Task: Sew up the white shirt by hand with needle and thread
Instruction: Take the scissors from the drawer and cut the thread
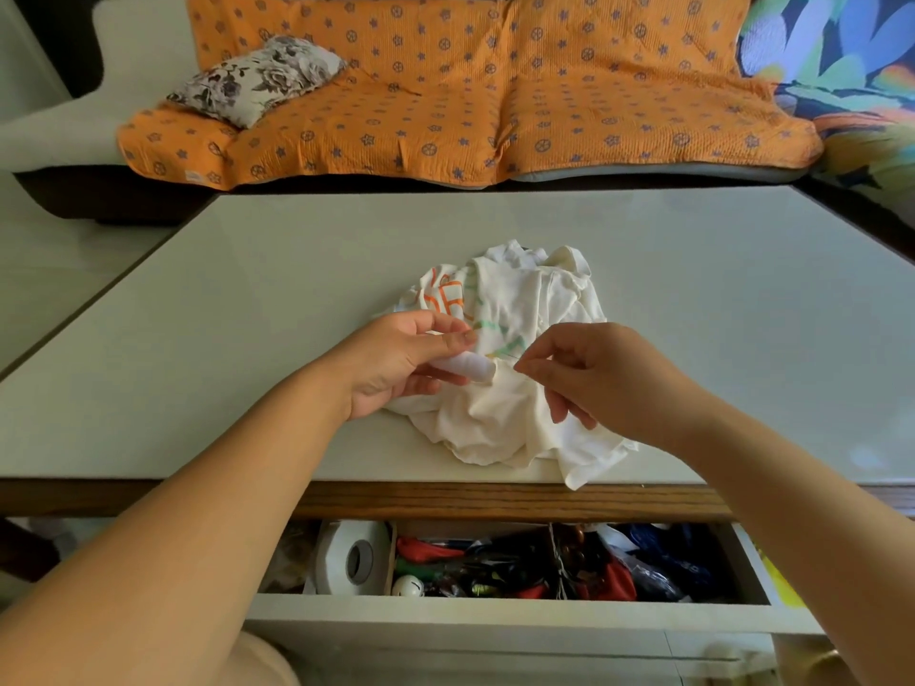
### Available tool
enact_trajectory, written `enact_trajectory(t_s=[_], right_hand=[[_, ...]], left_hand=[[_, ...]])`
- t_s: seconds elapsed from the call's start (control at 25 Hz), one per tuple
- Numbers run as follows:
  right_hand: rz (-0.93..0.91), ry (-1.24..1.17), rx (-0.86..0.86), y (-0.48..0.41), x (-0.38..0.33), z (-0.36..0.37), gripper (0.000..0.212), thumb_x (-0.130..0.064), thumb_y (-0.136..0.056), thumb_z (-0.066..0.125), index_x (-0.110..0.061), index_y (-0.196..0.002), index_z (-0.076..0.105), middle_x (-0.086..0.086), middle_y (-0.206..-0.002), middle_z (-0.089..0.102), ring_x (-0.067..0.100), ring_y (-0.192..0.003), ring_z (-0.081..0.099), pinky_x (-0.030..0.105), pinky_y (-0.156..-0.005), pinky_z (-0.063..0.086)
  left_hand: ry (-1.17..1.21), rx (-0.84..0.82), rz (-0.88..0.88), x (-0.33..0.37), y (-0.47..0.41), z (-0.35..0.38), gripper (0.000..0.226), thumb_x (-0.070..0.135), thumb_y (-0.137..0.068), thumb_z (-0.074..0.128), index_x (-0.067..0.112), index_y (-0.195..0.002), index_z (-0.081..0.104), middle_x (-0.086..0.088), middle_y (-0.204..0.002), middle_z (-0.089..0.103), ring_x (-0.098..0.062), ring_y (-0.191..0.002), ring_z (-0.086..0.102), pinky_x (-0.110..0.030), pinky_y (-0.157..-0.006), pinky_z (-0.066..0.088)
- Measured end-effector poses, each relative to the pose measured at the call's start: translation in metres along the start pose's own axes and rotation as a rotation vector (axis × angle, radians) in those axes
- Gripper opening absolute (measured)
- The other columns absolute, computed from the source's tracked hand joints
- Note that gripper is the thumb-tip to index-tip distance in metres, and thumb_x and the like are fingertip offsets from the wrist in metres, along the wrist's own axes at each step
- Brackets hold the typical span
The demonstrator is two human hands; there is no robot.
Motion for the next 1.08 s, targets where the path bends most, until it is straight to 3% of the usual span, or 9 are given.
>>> enact_trajectory(t_s=[0.16,0.32,0.64,0.88,1.08], right_hand=[[-0.045,0.049,0.033,0.004,-0.006,0.002,0.018,-0.027,-0.097,0.056,-0.025,-0.102,0.073,-0.004,-0.056,0.065,-0.002,-0.042,0.052,0.007,-0.046,0.037],[-0.069,0.084,0.027,0.005,-0.006,0.005,0.02,-0.025,-0.098,0.055,-0.026,-0.108,0.072,-0.005,-0.057,0.065,-0.006,-0.045,0.055,0.005,-0.05,0.038],[-0.076,0.13,0.062,0.004,-0.003,0.009,0.015,-0.027,-0.097,0.056,-0.025,-0.099,0.07,-0.008,-0.054,0.063,-0.002,-0.047,0.057,0.01,-0.051,0.042],[-0.027,0.076,0.065,0.0,0.0,0.013,0.011,-0.027,-0.096,0.059,-0.021,-0.087,0.056,-0.003,-0.056,0.067,0.002,-0.041,0.053,0.011,-0.048,0.043],[0.076,-0.039,0.0,-0.001,0.005,0.014,0.012,-0.026,-0.096,0.057,-0.018,-0.089,0.055,0.002,-0.062,0.071,0.008,-0.041,0.051,0.012,-0.043,0.037]], left_hand=[[-0.046,0.067,0.027,0.003,0.001,-0.003,0.044,0.041,-0.065,0.074,0.019,-0.102,0.066,0.005,-0.074,0.071,-0.008,-0.059,0.062,-0.015,-0.046,0.042],[-0.048,0.083,0.043,0.004,-0.001,-0.002,0.031,0.034,-0.075,0.074,0.016,-0.1,0.066,0.001,-0.076,0.069,-0.007,-0.055,0.06,-0.016,-0.046,0.041],[-0.079,0.072,0.076,0.008,0.001,0.003,0.039,0.039,-0.064,0.076,0.016,-0.095,0.067,-0.001,-0.079,0.071,-0.008,-0.057,0.062,-0.016,-0.047,0.045],[-0.15,0.106,0.196,0.017,0.003,0.009,0.026,0.028,-0.077,0.078,0.014,-0.094,0.065,-0.004,-0.076,0.073,-0.012,-0.057,0.063,-0.016,-0.048,0.043],[-0.179,0.093,0.2,0.018,0.005,0.011,0.02,0.025,-0.081,0.076,0.015,-0.095,0.067,-0.001,-0.078,0.075,-0.01,-0.064,0.066,-0.016,-0.052,0.046]])
Point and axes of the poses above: each hand's wrist, its own y-axis away from the middle knuckle, its own z-axis out of the palm, x = y × z, the point moved 8 cm from there along -y, towards the middle knuckle
